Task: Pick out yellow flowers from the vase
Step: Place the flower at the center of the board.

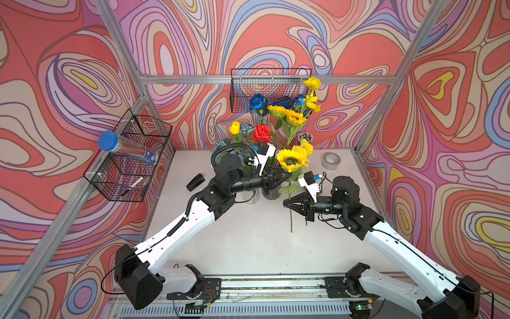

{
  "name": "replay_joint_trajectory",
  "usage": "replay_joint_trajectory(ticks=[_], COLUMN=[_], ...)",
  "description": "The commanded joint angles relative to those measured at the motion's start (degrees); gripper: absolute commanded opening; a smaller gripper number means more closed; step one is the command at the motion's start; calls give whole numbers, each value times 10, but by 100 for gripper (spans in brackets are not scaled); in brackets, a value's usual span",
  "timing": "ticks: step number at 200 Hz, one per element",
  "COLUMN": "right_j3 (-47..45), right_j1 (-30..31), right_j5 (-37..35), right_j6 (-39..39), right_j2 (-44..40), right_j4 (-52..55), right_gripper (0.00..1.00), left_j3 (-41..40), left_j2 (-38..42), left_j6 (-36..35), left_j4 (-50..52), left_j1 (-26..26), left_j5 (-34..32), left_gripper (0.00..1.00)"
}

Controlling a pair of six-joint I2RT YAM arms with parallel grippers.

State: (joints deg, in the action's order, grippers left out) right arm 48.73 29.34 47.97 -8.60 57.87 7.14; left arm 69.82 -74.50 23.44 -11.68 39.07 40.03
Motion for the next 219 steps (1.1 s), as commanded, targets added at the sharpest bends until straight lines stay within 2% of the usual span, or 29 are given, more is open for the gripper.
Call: replay_joint_trajectory(ticks=[1, 27, 62, 98, 139, 190, 219], right_j3=[12, 10, 6, 0, -8, -15, -9], right_j1=[2, 2, 2, 2, 2, 2, 2], right_j5=[-8, -19, -43, -104, -240, -433, -569], right_j6=[4, 3, -2, -17, -45, -78, -105], right_j2=[-2, -12, -31, -48, -71, -113, -136], right_j4=[-2, -5, -4, 16, 53, 122, 180], right_gripper=[0, 0, 0, 0, 0, 0, 0], left_j3=[15, 15, 15, 16, 31, 6, 8], left_j2=[16, 21, 45, 91, 129, 197, 216], left_j6=[-18, -22, -40, -67, -92, -95, -96], left_j4=[-1, 9, 59, 172, 312, 356, 384], left_j1=[3, 3, 3, 3, 3, 3, 3], left_j5=[2, -4, -32, -133, -254, -370, -424], left_gripper=[29, 45, 55, 64, 71, 79, 85])
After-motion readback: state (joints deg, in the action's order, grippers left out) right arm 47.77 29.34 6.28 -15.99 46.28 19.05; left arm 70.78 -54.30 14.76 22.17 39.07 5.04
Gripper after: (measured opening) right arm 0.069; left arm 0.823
